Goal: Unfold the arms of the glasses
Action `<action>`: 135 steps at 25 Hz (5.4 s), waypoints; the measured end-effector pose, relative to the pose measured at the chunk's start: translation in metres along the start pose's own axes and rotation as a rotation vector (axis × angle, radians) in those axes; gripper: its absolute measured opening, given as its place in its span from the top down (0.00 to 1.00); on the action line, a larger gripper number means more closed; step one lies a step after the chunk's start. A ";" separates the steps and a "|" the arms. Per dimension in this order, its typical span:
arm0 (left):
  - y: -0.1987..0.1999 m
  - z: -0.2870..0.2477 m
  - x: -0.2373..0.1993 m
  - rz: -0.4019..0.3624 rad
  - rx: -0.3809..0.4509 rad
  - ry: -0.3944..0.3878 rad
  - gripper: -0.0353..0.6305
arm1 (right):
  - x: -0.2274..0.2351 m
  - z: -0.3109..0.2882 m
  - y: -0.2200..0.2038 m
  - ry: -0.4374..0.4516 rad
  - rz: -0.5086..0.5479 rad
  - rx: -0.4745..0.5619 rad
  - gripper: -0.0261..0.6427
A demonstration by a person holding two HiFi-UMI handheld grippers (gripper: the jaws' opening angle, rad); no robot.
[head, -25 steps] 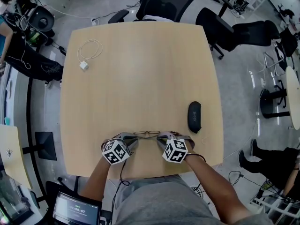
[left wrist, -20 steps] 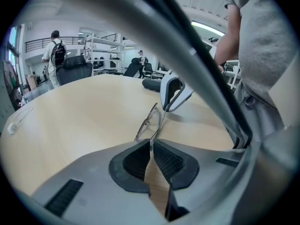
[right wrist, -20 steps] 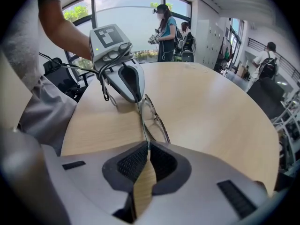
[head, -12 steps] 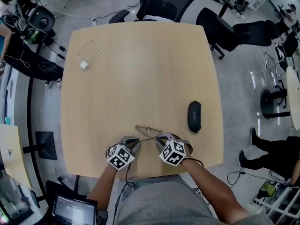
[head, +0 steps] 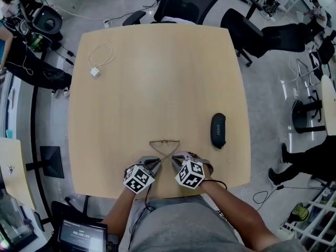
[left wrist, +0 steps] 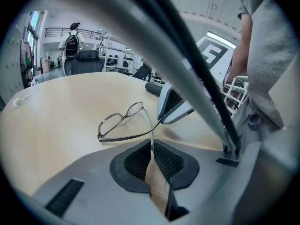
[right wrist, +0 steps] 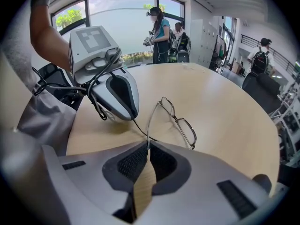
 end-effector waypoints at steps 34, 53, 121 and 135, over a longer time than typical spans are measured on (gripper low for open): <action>0.017 0.011 0.041 0.059 0.023 -0.191 0.92 | -0.042 -0.013 -0.006 0.193 0.119 -0.075 0.83; 0.018 -0.020 0.005 0.110 -0.006 -0.283 0.92 | -0.047 -0.027 -0.004 0.325 0.310 -0.166 0.69; 0.027 0.015 0.043 -0.070 -0.068 -0.297 0.93 | -0.019 0.042 -0.045 0.392 0.236 -0.101 0.69; 0.132 0.187 0.048 -0.135 0.443 0.209 0.93 | 0.013 0.212 0.081 0.023 -0.167 0.692 0.95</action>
Point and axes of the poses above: the fingertips, and each gripper's own axes: z backward along the fingers, x to its right, y out of its top, the point moved 4 cm from there along z, backward along the fingers, and after that the axes turned 6 degrees about -z, right-handed, at the moved point
